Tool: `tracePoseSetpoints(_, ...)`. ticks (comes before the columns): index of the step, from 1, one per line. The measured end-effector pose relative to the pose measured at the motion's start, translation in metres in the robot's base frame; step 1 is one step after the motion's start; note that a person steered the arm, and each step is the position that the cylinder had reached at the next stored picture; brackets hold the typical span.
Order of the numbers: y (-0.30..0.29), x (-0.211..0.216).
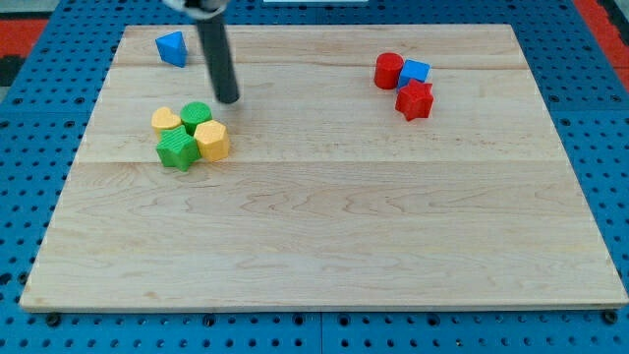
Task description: Push the heart into the green star
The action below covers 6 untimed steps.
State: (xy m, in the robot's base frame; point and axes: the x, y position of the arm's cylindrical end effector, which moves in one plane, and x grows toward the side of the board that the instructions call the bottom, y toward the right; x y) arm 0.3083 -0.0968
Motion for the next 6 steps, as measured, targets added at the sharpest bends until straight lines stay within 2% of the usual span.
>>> tracePoseSetpoints(1,0.059,-0.041)
tracePoseSetpoints(2,0.141,-0.06)
tracePoseSetpoints(3,0.153,-0.042)
tracePoseSetpoints(4,0.064,-0.025)
tracePoseSetpoints(5,-0.033,0.016)
tracePoseSetpoints(6,-0.106,0.054)
